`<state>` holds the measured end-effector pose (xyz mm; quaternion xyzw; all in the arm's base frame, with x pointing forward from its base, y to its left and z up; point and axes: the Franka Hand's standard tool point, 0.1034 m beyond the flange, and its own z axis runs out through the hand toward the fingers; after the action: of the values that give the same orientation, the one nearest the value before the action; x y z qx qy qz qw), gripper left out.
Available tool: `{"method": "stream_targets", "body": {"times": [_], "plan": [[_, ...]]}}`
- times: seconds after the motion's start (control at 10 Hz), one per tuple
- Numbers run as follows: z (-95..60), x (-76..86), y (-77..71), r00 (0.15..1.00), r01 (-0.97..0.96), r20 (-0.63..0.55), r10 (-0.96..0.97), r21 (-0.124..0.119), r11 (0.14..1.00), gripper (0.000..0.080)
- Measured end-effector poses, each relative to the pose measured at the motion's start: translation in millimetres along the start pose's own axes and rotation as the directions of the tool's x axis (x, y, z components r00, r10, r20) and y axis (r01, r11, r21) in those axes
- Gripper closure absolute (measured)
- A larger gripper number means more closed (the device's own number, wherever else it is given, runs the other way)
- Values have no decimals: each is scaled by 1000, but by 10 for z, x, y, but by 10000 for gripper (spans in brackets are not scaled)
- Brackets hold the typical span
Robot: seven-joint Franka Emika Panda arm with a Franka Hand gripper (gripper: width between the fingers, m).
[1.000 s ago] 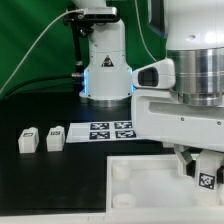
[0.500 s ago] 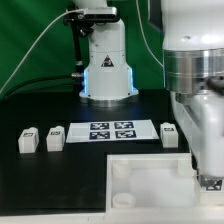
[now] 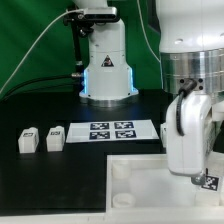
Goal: Assemble one leg
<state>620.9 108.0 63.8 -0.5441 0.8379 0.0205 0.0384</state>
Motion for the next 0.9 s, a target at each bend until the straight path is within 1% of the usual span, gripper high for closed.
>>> {"method": "stream_targets", "body": {"times": [0.2,0.3,0.4,0.5,0.6,0.7,0.8,0.9], "plan": [[7,4,-2,997,80,-1,-80,1,997,500],[12,-7,12,992,129,-8,-129,-1,992,395],[4,-61,38,954,297,-28,-297,0,955,258],[-3,-99,51,892,452,-40,-451,0,892,184],[4,-76,40,840,542,-42,-541,-5,841,184],[6,-69,37,789,614,-42,-613,-10,790,156],[7,-70,38,752,658,-41,-658,-12,753,156],[7,-74,37,601,798,-53,-798,-26,602,151]]}}
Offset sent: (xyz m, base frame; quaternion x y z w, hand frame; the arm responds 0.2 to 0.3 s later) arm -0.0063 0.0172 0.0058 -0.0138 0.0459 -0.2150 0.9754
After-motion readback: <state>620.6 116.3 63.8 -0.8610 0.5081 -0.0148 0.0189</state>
